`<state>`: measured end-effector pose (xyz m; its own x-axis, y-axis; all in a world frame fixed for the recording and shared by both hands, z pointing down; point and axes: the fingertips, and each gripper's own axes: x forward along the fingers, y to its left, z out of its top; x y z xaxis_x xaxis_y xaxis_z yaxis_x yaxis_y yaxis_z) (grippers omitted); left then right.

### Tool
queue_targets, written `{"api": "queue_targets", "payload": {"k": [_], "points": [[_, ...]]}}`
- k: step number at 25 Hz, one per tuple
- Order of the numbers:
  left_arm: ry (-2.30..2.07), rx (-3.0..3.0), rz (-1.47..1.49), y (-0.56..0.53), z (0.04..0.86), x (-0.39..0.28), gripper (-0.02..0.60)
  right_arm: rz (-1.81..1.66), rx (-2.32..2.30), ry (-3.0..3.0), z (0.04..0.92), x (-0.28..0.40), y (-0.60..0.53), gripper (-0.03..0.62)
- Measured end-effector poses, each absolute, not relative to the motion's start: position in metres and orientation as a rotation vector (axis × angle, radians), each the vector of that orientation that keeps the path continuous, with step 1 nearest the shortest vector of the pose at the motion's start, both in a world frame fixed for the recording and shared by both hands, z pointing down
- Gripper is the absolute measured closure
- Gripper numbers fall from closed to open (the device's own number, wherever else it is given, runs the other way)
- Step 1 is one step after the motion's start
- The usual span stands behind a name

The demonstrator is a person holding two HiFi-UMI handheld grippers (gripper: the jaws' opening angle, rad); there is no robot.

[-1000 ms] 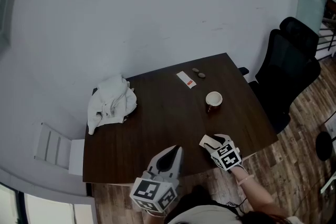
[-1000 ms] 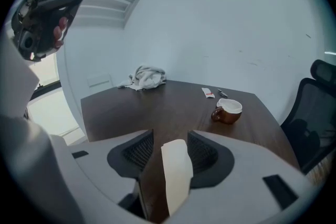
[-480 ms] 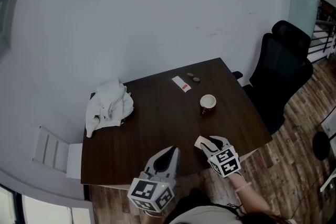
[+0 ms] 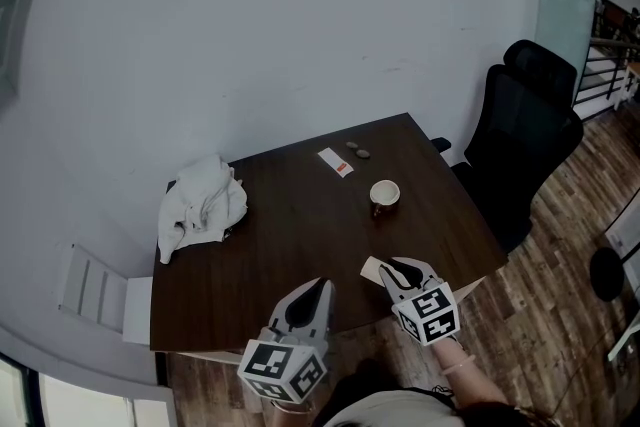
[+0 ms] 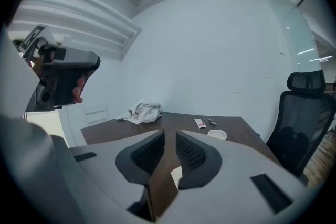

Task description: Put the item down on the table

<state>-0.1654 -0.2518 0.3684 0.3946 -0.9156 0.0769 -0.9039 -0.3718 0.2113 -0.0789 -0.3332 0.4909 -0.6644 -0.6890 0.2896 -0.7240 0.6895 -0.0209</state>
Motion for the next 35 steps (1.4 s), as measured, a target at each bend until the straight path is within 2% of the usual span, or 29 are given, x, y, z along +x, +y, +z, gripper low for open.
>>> {"api": "queue_targets", "payload": {"k": [14,35], "points": [[-1.582,2.483,-0.098,-0.219,0.357,-0.140,0.561,0.097,1.211,-2.687,0.442,-0.047,-0.289,0.585],[-1.550,2.517,-0.059,-0.193,0.353,-0.105,0.561,0.020,1.337,-2.743,0.390,0.002,-0.243,0.586]]}}
